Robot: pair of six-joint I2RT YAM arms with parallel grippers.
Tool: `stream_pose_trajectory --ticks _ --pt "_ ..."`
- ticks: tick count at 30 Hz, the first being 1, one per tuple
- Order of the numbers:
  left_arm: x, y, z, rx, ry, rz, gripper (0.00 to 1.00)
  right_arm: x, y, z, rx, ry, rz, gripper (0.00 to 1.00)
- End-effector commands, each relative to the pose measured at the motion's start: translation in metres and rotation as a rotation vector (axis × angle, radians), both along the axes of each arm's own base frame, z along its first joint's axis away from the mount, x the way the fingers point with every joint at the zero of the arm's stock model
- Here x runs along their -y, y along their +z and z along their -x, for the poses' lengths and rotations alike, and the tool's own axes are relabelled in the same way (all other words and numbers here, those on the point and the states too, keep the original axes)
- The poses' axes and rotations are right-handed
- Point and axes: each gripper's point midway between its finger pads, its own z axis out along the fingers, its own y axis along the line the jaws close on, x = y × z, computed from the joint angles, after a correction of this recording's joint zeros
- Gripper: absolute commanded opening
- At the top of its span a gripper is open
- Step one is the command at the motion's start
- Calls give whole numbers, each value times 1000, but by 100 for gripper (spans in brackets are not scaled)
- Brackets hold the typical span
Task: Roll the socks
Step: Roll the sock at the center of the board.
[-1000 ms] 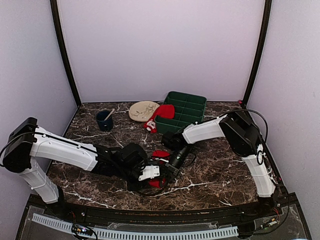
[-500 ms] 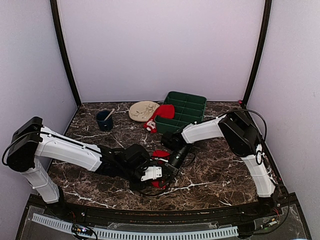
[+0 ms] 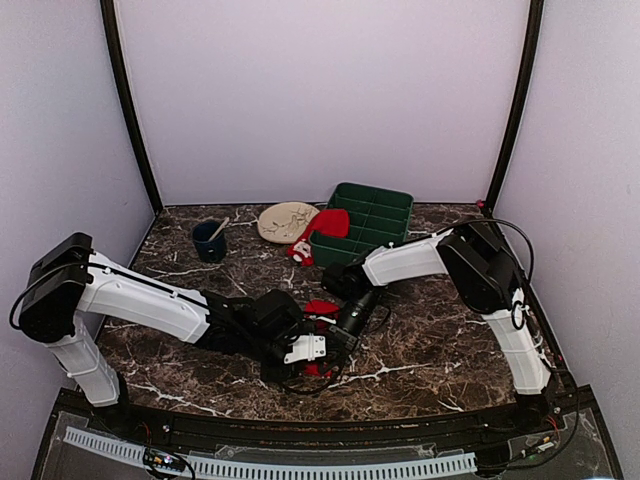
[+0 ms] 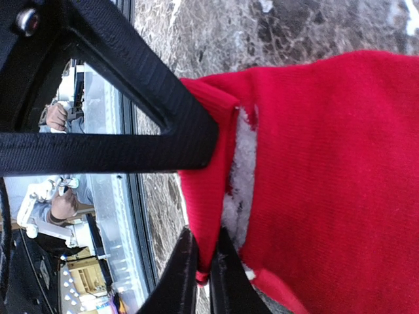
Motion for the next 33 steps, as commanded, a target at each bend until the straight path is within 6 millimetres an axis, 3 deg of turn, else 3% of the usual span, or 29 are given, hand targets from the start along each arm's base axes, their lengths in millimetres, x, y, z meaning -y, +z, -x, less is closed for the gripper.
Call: stream_pose_trajectory --ticks 1,6,9,33 --pt "-1 0 5 -32 5 -18 0 -1 0 -8 25 -10 5 10" --pt "-6 -2 7 -50 25 -27 0 0 -2 -9 32 -17 6 17" --pt "-6 -1 9 -59 35 -20 0 -2 4 -9 26 -22 -21 29" --pt "-8 2 2 -147 95 6 0 14 12 -40 101 -168 -45 28"
